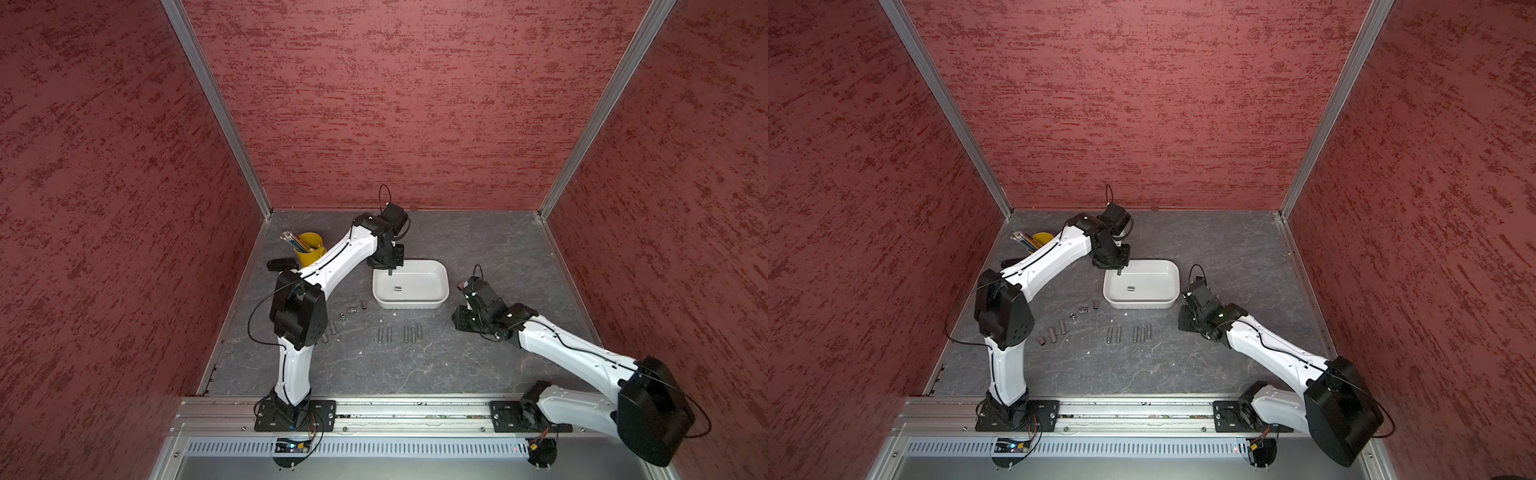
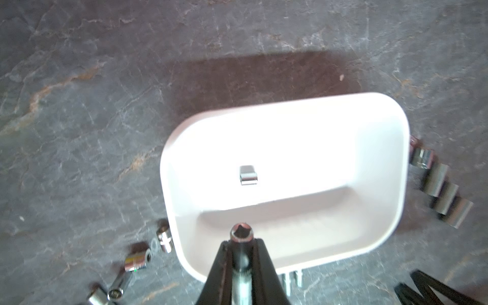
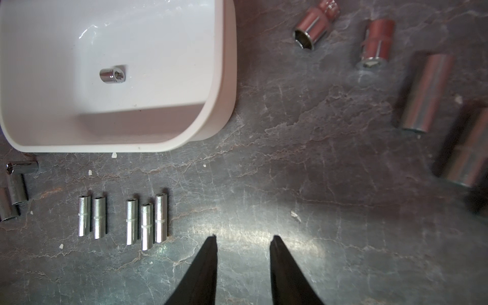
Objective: Take out the socket from the storage box
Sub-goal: Place the socket head at the center of the board.
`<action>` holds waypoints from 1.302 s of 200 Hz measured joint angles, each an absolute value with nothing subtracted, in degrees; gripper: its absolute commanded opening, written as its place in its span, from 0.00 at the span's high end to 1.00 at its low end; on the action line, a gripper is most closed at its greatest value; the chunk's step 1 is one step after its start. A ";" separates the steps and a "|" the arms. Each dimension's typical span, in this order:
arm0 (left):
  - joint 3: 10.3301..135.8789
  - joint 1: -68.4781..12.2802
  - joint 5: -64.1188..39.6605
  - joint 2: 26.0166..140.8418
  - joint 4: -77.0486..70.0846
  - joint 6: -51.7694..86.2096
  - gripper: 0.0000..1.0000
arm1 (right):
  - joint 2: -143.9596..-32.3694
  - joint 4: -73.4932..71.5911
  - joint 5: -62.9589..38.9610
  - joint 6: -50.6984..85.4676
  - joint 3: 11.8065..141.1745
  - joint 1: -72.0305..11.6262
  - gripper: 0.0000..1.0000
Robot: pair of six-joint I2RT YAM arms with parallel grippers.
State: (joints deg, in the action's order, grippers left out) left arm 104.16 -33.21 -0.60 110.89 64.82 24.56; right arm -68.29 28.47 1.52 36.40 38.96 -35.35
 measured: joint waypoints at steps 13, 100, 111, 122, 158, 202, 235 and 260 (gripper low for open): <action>100.49 -34.37 -0.84 107.72 64.25 26.46 0.96 | -68.31 28.40 1.34 36.40 38.96 -35.27 0.63; 75.02 -48.23 0.08 97.14 56.34 39.77 0.96 | -69.67 27.24 -0.95 36.34 38.96 -34.26 0.64; 72.82 -48.97 0.08 97.10 54.85 41.15 0.96 | -69.67 27.16 -1.08 36.34 38.96 -34.22 0.64; 71.26 -49.36 0.10 97.21 53.63 42.24 0.96 | -69.67 27.14 -1.23 36.34 38.96 -34.17 0.64; 70.61 -50.28 0.51 99.33 50.81 44.27 0.95 | -69.69 26.94 -1.63 36.10 38.96 -33.87 0.64; 69.52 -50.39 0.49 102.35 47.81 45.01 0.94 | -69.73 26.74 -2.31 35.97 38.94 -33.32 0.64; 68.14 -50.39 0.51 103.61 46.00 45.71 0.93 | -70.02 26.48 -2.61 35.97 38.94 -33.01 0.64; 67.13 -50.37 0.47 104.97 44.80 45.91 0.92 | -70.57 26.30 -2.94 35.97 38.94 -32.82 0.64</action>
State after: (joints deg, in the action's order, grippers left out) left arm 67.13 -50.37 0.47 104.97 44.80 45.91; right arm -70.57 26.30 -2.94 35.97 38.94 -32.82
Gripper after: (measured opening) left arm 0.142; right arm 0.355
